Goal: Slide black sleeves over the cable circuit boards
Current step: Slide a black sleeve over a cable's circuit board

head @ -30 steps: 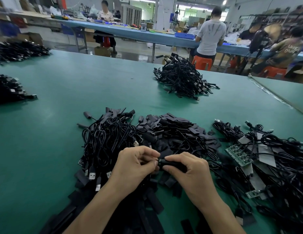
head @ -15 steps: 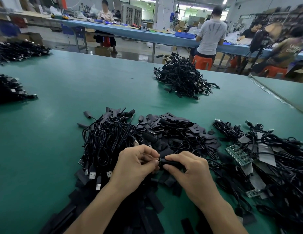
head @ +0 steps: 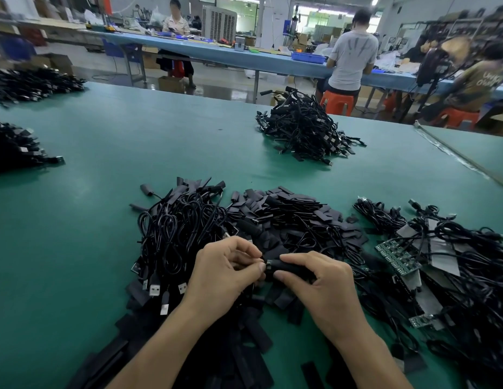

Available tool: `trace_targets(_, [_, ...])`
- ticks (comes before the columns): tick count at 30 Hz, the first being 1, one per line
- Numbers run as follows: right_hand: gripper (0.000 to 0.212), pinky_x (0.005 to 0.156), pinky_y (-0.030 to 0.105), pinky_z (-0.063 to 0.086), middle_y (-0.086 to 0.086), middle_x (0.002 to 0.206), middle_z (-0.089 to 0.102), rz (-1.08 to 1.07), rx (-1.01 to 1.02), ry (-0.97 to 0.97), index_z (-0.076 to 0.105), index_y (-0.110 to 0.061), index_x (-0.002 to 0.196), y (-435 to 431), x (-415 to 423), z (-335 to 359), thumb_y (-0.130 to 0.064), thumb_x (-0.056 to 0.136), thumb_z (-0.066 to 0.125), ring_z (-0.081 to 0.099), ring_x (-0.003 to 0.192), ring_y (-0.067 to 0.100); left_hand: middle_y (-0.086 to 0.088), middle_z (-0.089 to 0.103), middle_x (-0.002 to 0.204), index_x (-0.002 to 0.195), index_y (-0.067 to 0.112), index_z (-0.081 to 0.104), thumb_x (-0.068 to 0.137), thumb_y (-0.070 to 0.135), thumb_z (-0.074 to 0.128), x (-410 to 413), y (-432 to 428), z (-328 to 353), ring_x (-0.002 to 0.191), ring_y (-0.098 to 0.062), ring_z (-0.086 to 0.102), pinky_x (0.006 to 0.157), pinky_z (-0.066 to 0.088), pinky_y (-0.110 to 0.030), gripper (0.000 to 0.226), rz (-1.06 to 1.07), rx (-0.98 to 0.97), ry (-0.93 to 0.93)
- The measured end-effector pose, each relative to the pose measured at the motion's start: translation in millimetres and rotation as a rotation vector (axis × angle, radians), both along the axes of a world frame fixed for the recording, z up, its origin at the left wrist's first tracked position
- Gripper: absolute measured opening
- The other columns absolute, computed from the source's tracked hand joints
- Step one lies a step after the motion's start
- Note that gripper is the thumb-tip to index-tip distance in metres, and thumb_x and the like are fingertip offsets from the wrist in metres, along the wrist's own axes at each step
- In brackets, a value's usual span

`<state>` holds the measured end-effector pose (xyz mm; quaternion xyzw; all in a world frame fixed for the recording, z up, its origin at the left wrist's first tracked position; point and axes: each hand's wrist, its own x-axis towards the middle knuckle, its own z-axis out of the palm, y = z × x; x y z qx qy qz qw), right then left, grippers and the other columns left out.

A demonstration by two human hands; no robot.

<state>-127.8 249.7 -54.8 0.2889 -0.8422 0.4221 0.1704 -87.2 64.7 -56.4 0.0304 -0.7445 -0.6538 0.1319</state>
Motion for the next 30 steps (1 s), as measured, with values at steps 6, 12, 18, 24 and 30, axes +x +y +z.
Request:
trace_targets(6, [0.030, 0.075, 0.019, 0.052, -0.013, 0.086, 0.073, 0.025, -0.041, -0.057, 0.079, -0.019, 0.099, 2.4, -1.2, -1.0, -0.020, 0.071, 0.087, 0.068, 0.081, 0.000, -0.004, 0.075, 0.075, 0.082, 0.030, 0.071, 0.081, 0.000, 0.078, 0.1, -0.2, -0.1, 0.067, -0.019, 0.075, 0.063, 0.058, -0.025, 0.031, -0.013, -0.017, -0.001])
trace_targets(12, [0.030, 0.077, 0.030, 0.056, -0.018, 0.085, 0.074, 0.026, -0.115, -0.094, 0.079, -0.026, 0.098, -2.6, 0.5, -3.2, -0.032, 0.069, 0.083, 0.069, 0.082, -0.002, -0.003, 0.075, 0.074, 0.081, 0.031, 0.072, 0.082, -0.003, 0.076, 0.5, 0.6, 1.0, 0.068, -0.018, 0.075, 0.063, 0.057, -0.022, 0.034, -0.024, -0.021, 0.003])
trace_targets(18, [0.022, 0.077, 0.038, 0.056, -0.017, 0.086, 0.074, 0.008, -0.084, -0.041, 0.080, -0.024, 0.093, -2.9, -1.3, -7.7, -0.025, 0.071, 0.085, 0.069, 0.082, -0.003, -0.009, 0.074, 0.073, 0.077, 0.018, 0.068, 0.080, -0.008, 0.075, 1.3, -0.3, 0.8, 0.067, -0.024, 0.075, 0.063, 0.057, -0.024, 0.027, -0.025, 0.024, -0.004])
trace_targets(24, [0.019, 0.075, 0.022, 0.053, -0.007, 0.088, 0.071, 0.038, 0.006, 0.053, 0.077, -0.015, 0.097, -2.2, -2.9, -10.2, -0.018, 0.078, 0.082, 0.066, 0.082, 0.001, -0.008, 0.075, 0.076, 0.076, 0.022, 0.069, 0.077, -0.007, 0.078, 0.4, -1.4, 1.8, 0.070, -0.025, 0.075, 0.068, 0.060, -0.028, 0.030, -0.038, 0.032, -0.005])
trace_targets(30, [0.021, 0.075, 0.023, 0.053, -0.008, 0.088, 0.072, 0.059, -0.012, 0.028, 0.078, -0.014, 0.099, 0.3, -3.5, -9.8, -0.021, 0.078, 0.080, 0.067, 0.083, 0.002, -0.008, 0.075, 0.079, 0.078, 0.025, 0.071, 0.075, -0.005, 0.081, 0.4, -4.2, 3.0, 0.075, -0.020, 0.074, 0.070, 0.058, -0.024, 0.032, -0.097, 0.034, -0.001])
